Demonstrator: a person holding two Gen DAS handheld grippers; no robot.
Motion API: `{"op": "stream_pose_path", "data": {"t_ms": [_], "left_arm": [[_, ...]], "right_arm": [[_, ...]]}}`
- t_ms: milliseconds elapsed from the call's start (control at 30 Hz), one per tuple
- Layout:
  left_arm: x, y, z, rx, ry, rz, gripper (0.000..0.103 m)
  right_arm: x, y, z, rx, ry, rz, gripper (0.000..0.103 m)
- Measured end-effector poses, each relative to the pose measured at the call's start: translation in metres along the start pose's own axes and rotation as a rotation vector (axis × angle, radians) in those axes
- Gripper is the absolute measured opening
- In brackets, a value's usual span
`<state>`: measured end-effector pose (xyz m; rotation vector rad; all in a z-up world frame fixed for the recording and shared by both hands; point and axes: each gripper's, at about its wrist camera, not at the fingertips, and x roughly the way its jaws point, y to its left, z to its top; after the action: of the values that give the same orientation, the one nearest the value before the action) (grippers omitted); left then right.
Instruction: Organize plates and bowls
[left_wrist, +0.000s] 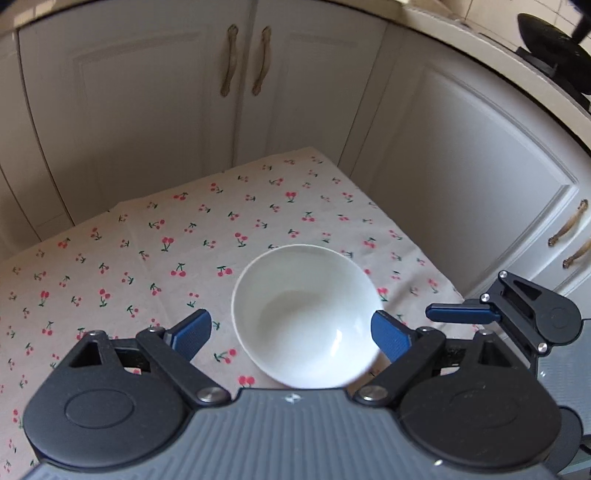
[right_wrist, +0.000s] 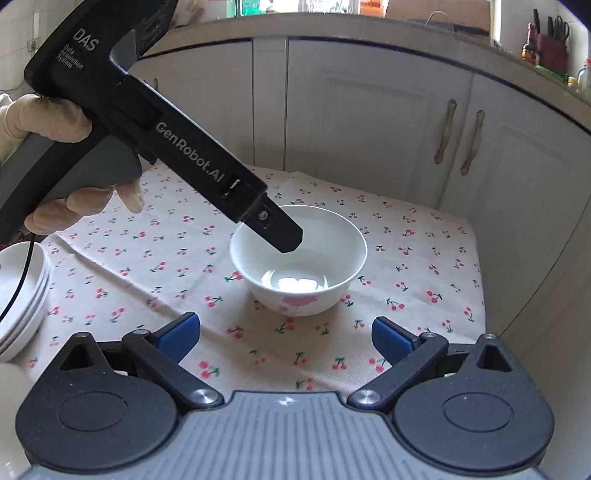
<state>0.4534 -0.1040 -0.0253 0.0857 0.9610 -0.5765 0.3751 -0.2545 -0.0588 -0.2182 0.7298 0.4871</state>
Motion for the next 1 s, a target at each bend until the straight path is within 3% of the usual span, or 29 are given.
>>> {"op": "stream_pose_path", "data": {"t_ms": [133,433,700,1000], "left_arm": [[0.012,0.005,0.006,-0.01,0.022,-0.013,0.09],[0.03,0.008,0.008,-0.004,0.051,-0.035,0.075],[0.035,0.013,0.011,-0.011,0.074,-0.059,0.065],[0.041,0.014,0.015,0.005,0.096,-0.061,0.065]], "right_arm": [[0.014,-0.004,0.007,-0.021,-0.001,0.001,0.098],[0.042,-0.006,0.012,-0.04,0.016,-0.01,0.085],[0.046,-0.005,0.012,-0.05,0.006,-0.018,0.082],[0.046,-0.004,0.013,-0.052,0.005,-0.021,0.082]]}}
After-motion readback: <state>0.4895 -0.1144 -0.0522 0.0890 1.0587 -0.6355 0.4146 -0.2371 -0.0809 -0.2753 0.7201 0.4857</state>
